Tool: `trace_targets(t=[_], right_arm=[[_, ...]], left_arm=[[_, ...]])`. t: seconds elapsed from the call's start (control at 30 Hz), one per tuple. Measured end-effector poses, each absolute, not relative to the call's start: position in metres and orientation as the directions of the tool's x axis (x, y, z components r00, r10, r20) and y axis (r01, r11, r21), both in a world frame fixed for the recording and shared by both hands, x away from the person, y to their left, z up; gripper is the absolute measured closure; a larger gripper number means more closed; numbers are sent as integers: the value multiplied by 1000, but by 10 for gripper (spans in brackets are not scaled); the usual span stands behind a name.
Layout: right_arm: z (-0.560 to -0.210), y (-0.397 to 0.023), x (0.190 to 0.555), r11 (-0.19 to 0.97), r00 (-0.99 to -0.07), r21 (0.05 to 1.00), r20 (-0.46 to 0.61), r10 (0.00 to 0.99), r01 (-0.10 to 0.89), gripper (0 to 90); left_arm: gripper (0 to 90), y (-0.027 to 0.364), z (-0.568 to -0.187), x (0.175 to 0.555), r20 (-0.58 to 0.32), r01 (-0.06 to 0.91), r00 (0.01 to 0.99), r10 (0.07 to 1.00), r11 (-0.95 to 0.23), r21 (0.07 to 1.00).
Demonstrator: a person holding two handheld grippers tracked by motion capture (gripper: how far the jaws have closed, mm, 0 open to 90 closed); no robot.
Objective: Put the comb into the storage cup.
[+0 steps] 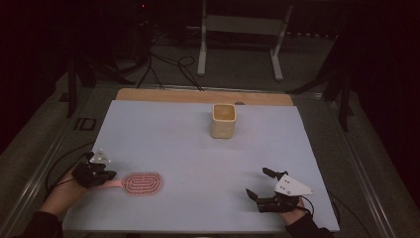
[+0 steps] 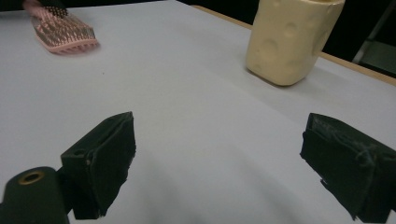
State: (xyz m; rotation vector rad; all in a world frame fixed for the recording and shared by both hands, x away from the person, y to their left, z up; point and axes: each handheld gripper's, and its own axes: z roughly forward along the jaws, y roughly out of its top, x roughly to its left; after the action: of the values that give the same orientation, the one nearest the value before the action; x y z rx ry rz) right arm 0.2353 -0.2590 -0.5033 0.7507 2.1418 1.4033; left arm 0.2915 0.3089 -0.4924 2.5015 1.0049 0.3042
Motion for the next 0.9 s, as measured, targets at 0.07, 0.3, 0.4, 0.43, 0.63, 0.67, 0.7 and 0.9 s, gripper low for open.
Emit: trace_targets(t=[0.07,0.3,0.4,0.43,0.63,0.67,0.7,0.9], right_arm=[[-504,-259,235,325,-741,926,-80,667,193,99],[-503,-258,235,329,-742,926,-86,665,188,99],[-504,-258,235,330,-743,925,-85,664,189,99],[-504,-258,235,329,-743,925,-84,663,189,99],[-504,-258,235,329,-743,925,-84,664,189,99],[-503,-258,235,330,-744,925,-87,662,186,99],[-503,-257,235,329,-743,926,-86,664,186,99],[-503,-258,236,329,-742,926,-87,665,186,99]], left_arm=[[900,309,-492,285,42,604,715,698,-647,465],[900,307,-490,260,36,596,724,689,-650,472],[900,306,-489,253,29,597,723,690,-646,475],[900,305,-489,251,24,602,721,692,-643,474],[900,296,-486,239,7,588,749,663,-670,453],[899,294,-486,239,9,583,754,657,-676,451],[899,294,-485,238,11,584,753,658,-675,451],[864,303,-472,240,12,612,708,706,-622,488]])
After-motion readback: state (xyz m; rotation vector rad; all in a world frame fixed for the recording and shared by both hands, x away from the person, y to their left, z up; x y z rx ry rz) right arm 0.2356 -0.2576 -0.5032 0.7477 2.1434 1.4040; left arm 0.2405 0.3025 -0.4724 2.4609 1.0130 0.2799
